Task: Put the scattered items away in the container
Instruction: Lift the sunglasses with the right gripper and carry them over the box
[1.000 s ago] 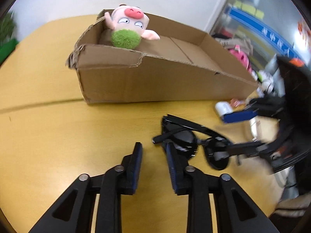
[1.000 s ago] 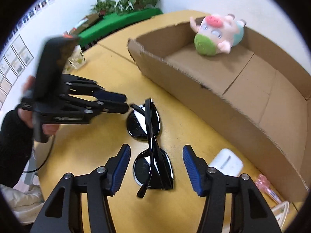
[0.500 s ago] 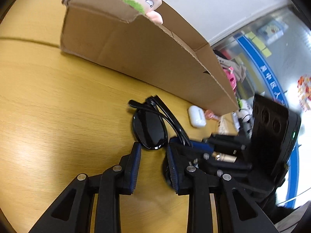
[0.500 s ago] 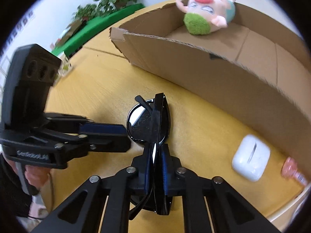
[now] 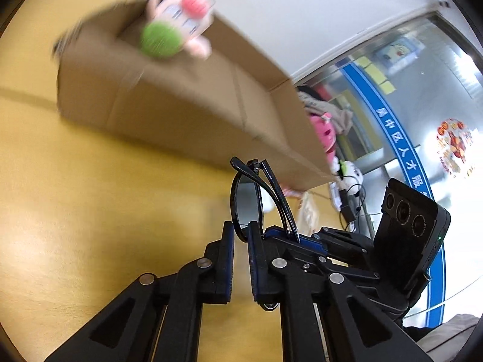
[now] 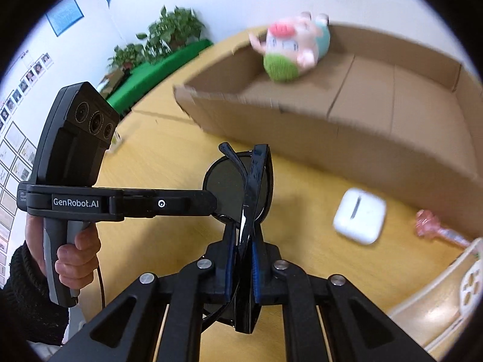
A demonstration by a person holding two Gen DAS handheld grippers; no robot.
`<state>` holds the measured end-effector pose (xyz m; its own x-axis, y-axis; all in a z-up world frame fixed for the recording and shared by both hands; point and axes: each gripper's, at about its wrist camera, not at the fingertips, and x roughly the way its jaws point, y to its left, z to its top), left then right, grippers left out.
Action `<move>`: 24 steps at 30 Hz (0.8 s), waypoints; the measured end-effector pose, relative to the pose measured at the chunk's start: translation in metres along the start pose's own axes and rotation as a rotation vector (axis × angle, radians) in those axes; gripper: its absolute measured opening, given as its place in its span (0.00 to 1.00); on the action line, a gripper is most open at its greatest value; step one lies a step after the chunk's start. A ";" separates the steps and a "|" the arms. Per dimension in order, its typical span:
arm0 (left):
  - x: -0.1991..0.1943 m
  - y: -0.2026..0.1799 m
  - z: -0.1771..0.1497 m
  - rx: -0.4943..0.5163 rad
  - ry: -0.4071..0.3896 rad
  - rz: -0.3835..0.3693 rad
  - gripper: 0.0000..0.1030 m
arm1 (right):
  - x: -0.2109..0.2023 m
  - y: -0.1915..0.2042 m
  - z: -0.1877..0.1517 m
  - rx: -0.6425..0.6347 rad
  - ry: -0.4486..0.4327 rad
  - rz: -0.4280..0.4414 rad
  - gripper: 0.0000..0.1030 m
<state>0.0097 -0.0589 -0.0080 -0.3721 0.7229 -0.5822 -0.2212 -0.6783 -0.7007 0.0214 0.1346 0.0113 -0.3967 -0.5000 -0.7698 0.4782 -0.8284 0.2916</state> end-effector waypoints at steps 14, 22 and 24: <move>-0.056 -0.160 0.158 0.391 -0.180 0.069 0.08 | -0.130 -0.006 0.127 -0.060 -0.365 -0.103 0.07; -0.026 -0.204 0.258 0.453 -0.175 0.141 0.07 | -0.152 -0.051 0.223 -0.026 -0.399 -0.180 0.07; -0.015 -0.206 0.275 0.453 -0.164 0.168 0.07 | -0.149 -0.065 0.241 0.002 -0.383 -0.185 0.07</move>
<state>-0.1870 0.0337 0.2578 -0.5645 0.5932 -0.5740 -0.5013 -0.7988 -0.3325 -0.1394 0.2017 0.2435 -0.7383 -0.4003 -0.5429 0.3703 -0.9133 0.1697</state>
